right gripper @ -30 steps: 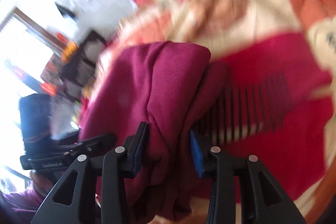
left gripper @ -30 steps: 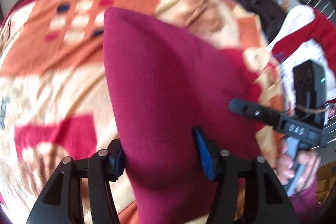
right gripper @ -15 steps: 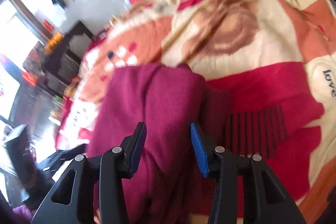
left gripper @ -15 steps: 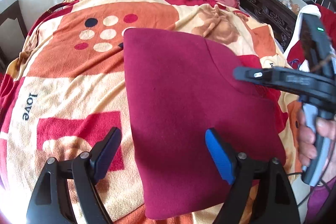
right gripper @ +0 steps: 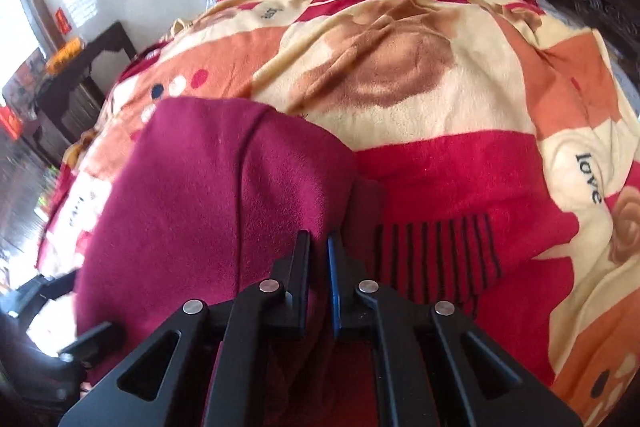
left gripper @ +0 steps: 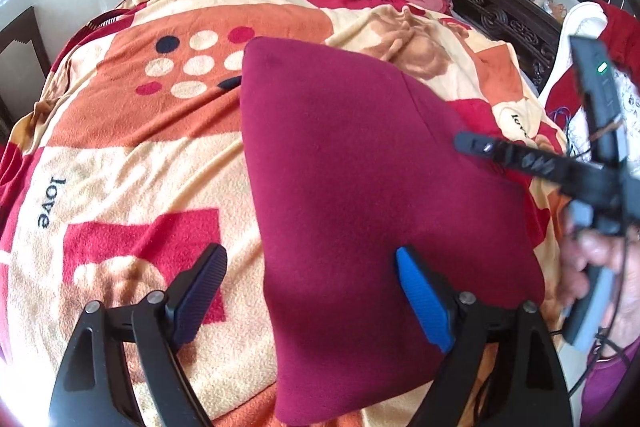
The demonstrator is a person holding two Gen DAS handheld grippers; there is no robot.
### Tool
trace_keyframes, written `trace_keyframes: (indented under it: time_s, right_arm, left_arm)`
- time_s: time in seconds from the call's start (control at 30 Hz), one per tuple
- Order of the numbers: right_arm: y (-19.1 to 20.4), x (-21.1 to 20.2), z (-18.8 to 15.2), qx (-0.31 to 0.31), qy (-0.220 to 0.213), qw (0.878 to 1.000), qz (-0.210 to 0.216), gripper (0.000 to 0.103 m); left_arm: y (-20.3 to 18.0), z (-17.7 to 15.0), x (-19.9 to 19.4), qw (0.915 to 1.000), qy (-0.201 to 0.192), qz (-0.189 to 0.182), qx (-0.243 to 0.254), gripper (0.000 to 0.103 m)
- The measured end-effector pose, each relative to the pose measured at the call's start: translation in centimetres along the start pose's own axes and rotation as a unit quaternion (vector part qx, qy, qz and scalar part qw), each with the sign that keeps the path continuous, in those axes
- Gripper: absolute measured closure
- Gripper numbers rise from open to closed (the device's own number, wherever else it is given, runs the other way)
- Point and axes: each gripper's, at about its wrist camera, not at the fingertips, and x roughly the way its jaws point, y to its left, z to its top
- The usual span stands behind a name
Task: Fold small clothes
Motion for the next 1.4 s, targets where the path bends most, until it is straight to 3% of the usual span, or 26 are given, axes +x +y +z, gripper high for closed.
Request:
trace_keyframes:
  time_s: [0.13, 0.3, 0.43, 0.63, 0.83, 1.03, 1.17, 1.4]
  right_arm:
    - [0.4, -2.7, 0.3, 0.018, -0.014, 1.000, 0.011, 0.098]
    - [4.2, -5.6, -1.6, -0.042, -0.029, 0.997, 0.051, 0.098]
    - [4.8, -2.6, -5.0, -0.074, 0.024, 0.996, -0.033, 0.098]
    - [4.5, -7.1, -5.8, -0.043, -0.005, 0.999, -0.009, 0.097]
    - [4.7, -10.6, -7.2, -0.019, -0.015, 1.000, -0.007, 0.091]
    - [6.1, -12.0, -7.8, -0.017, -0.039, 0.999, -0.011, 0.083]
    - [7.0, -12.6, -7.8, -0.026, -0.066, 0.997, -0.028, 0.067]
    - [7.7, -11.8, -7.8, -0.030, -0.063, 0.997, -0.044, 0.066]
  left_arm:
    - [-0.2, -0.3, 0.2, 1.0000, 0.001, -0.001, 0.001, 0.014]
    - [-0.3, -0.5, 0.1, 1.0000, -0.006, 0.002, 0.003, 0.014]
    - [-0.5, -0.8, -0.7, 0.9997, -0.022, 0.007, 0.001, 0.014]
    - [-0.9, -1.1, -3.3, 0.9978, -0.057, 0.031, 0.014, 0.014]
    - [-0.9, -1.4, -6.1, 0.9955, -0.090, 0.031, 0.003, 0.014]
    - [-1.1, -1.8, -8.7, 0.9925, -0.114, 0.043, 0.010, 0.014]
    - [-1.0, -2.3, -10.1, 0.9895, -0.134, 0.052, 0.011, 0.014]
    - [-0.7, -2.9, -10.8, 0.9897, -0.133, 0.052, 0.005, 0.014]
